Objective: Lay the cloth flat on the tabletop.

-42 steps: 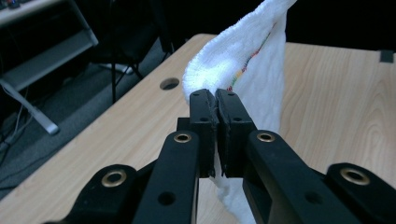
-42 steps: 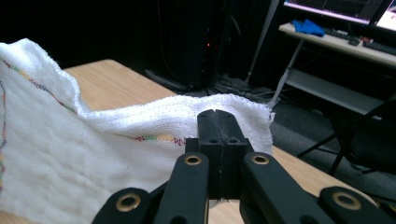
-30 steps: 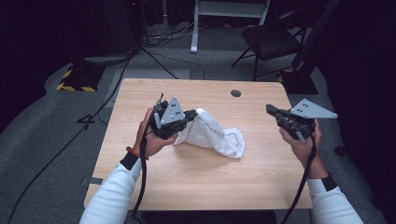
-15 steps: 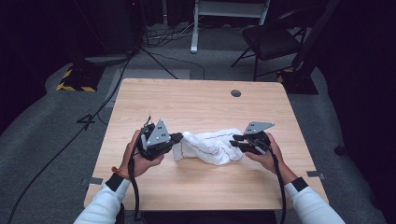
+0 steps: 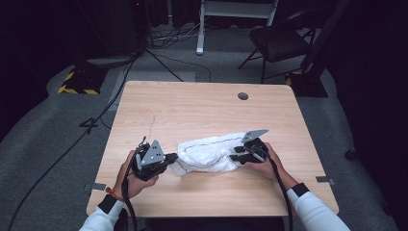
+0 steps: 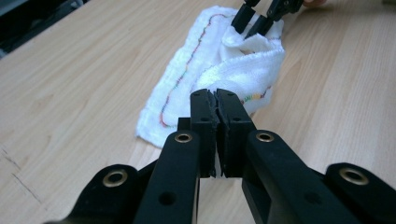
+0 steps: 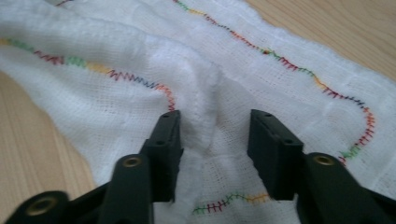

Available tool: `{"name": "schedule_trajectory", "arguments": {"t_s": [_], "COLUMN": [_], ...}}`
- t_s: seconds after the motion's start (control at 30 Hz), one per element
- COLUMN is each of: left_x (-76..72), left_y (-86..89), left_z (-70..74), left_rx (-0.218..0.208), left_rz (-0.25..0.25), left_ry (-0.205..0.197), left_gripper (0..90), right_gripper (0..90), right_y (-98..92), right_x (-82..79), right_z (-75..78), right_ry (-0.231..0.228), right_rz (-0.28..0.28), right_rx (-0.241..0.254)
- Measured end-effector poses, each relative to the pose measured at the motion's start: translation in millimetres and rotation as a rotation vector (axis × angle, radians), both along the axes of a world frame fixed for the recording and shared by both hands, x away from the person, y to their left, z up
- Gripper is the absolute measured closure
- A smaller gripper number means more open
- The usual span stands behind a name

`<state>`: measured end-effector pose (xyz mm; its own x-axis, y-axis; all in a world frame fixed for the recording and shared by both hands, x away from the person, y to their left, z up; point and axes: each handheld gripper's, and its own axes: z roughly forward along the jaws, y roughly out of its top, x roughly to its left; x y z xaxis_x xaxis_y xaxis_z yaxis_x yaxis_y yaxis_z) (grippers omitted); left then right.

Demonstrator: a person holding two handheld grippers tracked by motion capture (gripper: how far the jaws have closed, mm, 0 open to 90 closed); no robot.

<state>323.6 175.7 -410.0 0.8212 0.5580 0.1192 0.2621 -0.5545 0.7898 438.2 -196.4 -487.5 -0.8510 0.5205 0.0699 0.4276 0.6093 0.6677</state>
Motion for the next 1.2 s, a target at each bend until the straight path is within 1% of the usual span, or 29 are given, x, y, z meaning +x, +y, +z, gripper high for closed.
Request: {"name": "schedule_trajectory", "arguments": {"t_s": [0.03, 0.07, 0.1, 0.13, 0.17, 0.2, 0.23, 0.3, 0.37, 0.47, 0.53, 0.6, 0.63, 0.7, 0.73, 0.87, 0.93, 1.0, 1.03, 1.07, 1.17, 1.2], "left_x": [-1.4, -2.7, -4.0, -4.7, -5.4, -5.6, -5.5, -4.5, -3.5, -2.5, -1.7, -1.2, -1.1, -1.2, -1.2, -1.6, -2.0, -2.2, -2.4, -3.0, -6.5, -8.5], "left_y": [1.3, 2.3, 3.2, 3.6, 3.6, 3.4, 3.4, 2.9, 2.1, 0.9, 1.2, 1.9, 2.3, 3.4, 4.1, 6.0, 7.7, 9.9, 10.9, 12.0, 15.2, 15.8], "left_z": [-1.5, -3.4, -5.4, -7.7, -10.1, -12.5, -14.5, -17.0, -17.8, -19.6, -20.6, -21.5, -21.8, -21.4, -20.8, -17.0, -13.7, -10.4, -8.4, -6.0, 2.7, 5.7], "left_rx": [0.005, 0.005, 0.009, 0.013, 0.022, 0.026, 0.034, 0.036, 0.037, 0.032, 0.038, 0.036, 0.035, 0.032, 0.032, 0.023, 0.017, 0.005, 0.009, 0.001, -0.016, -0.028], "left_rz": [0.003, 0.004, 0.002, -0.003, -0.003, -0.003, -0.004, -0.007, -0.009, -0.012, -0.013, -0.011, -0.009, -0.003, -0.002, 0.002, 0.009, 0.013, 0.015, 0.018, 0.026, 0.024], "left_ry": [0.004, 0.008, 0.017, 0.026, 0.031, 0.038, 0.044, 0.050, 0.052, 0.056, 0.058, 0.061, 0.060, 0.063, 0.059, 0.047, 0.035, 0.026, 0.017, 0.009, -0.016, -0.024], "left_gripper": [86.3, 86.3, 86.3, 86.3, 86.3, 86.3, 86.3, 86.3, 86.2, 86.2, 86.2, 86.2, 86.2, 86.2, 86.2, 86.2, 86.2, 86.2, 86.2, 86.2, 86.2, 86.2], "right_gripper": [66.4, 66.8, 61.4, 61.4, 58.1, 58.0, 57.7, 55.7, 55.4, 55.7, 64.3, 69.7, 73.6, 82.4, 83.6, 84.8, 85.5, 85.3, 85.4, 85.5, 85.7, 85.7], "right_y": [0.5, 1.7, 4.4, 4.4, 5.7, 6.3, 6.8, 9.2, 12.4, 19.9, 24.5, 29.6, 31.5, 32.0, 31.5, 27.3, 25.2, 22.1, 19.8, 17.3, 7.6, 4.7], "right_x": [-1.3, -3.3, -5.3, -5.3, -4.9, -3.4, -2.1, 2.1, 6.0, 12.5, 14.0, 13.0, 11.9, 10.1, 9.1, 3.0, -1.2, -6.0, -8.1, -10.3, -18.2, -21.0], "right_z": [0.7, 1.7, 3.2, 3.2, 4.0, 5.1, 6.3, 9.2, 10.4, 8.9, 7.2, 5.4, 5.1, 6.7, 8.4, 18.7, 26.2, 34.4, 38.4, 43.1, 60.8, 66.8], "right_ry": [-0.001, -0.013, -0.035, -0.035, -0.045, -0.049, -0.052, -0.070, -0.079, -0.084, -0.093, -0.108, -0.107, -0.124, -0.134, -0.180, -0.217, -0.240, -0.252, -0.262, -0.295, -0.309], "right_rz": [0.016, 0.025, 0.041, 0.041, 0.030, 0.024, 0.020, 0.005, 0.007, 0.014, 0.027, 0.046, 0.052, 0.066, 0.070, 0.068, 0.072, 0.071, 0.066, 0.061, 0.051, 0.051], "right_rx": [-0.003, -0.016, -0.035, -0.035, -0.043, -0.042, -0.024, -0.007, 0.001, -0.011, -0.010, -0.037, -0.042, -0.051, -0.052, -0.032, -0.021, -0.009, 0.001, 0.010, 0.063, 0.072]}}
